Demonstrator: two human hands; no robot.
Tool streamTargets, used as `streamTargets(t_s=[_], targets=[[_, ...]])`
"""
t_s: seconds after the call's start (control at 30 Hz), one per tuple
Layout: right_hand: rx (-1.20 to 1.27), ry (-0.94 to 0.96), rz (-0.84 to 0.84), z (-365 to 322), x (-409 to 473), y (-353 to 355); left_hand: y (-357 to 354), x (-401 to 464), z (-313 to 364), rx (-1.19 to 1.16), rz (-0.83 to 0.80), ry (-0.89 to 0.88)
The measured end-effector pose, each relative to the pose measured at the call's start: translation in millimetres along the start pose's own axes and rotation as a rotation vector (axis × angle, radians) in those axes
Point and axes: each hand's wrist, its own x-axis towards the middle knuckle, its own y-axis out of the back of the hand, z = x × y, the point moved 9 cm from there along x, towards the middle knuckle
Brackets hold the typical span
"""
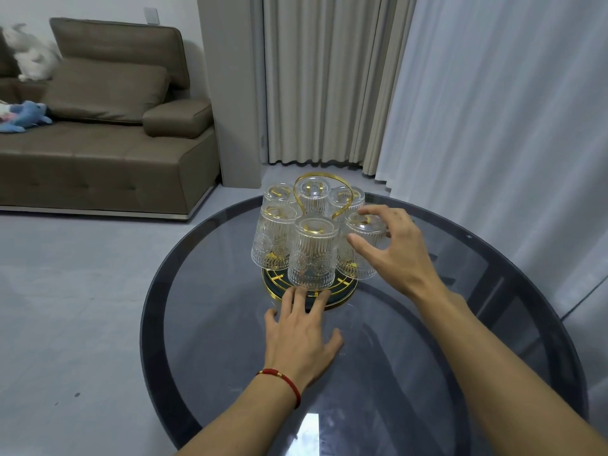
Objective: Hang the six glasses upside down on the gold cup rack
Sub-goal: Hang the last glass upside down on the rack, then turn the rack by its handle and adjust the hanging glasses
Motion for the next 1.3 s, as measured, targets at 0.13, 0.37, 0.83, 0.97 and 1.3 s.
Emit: streamTargets(t_s=[0.13, 0.37, 0.83, 0.97, 1.3], targets=[[-0.033, 0.036, -0.001, -3, -2, 3, 1, -1, -1, 0.002, 0.01, -0.004], [-0.08, 0.078, -0.025, -6, -2, 9, 2, 0, -2, -0.005, 0.008, -0.008], [-0.037, 0.107, -0.025, 4, -3, 22, 2, 0, -2, -0.012, 0.018, -0.018], [0.004, 0.123, 0.013, 4, -1, 26, 2, -1, -4, -0.017, 0.026, -0.028], [0.205, -0.189, -0.363, 10, 76, -16, 1, 0, -5, -0.025, 0.03, -0.026]])
